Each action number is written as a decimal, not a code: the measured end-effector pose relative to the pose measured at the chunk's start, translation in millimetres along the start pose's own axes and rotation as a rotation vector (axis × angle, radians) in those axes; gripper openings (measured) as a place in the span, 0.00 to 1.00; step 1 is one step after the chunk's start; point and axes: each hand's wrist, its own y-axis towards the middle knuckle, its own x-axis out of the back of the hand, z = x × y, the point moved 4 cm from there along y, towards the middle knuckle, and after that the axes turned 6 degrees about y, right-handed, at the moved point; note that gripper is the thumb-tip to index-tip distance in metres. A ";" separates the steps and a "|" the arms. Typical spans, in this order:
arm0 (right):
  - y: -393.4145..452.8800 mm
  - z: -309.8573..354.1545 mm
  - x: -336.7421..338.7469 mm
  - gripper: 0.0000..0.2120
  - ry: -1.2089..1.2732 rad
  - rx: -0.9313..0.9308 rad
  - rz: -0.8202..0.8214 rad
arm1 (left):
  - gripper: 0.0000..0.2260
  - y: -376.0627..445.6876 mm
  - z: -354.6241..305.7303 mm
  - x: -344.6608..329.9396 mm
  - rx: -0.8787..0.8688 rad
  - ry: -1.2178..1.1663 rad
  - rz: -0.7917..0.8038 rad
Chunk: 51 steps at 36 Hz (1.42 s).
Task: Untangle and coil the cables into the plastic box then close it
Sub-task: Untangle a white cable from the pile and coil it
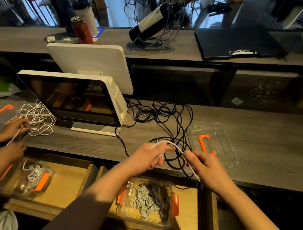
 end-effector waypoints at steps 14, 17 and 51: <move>-9.3 -1.3 -15.6 0.31 0.089 -0.017 0.122 | 0.20 -3.6 -13.4 -6.3 -0.100 -0.674 -0.033; -9.6 -0.9 -18.2 0.33 0.102 0.050 0.093 | 0.20 -5.1 -17.0 -11.1 -0.082 -0.657 -0.038; -33.3 49.1 -83.5 0.12 -0.060 0.107 0.340 | 0.16 5.0 6.6 17.5 0.008 -0.052 -0.546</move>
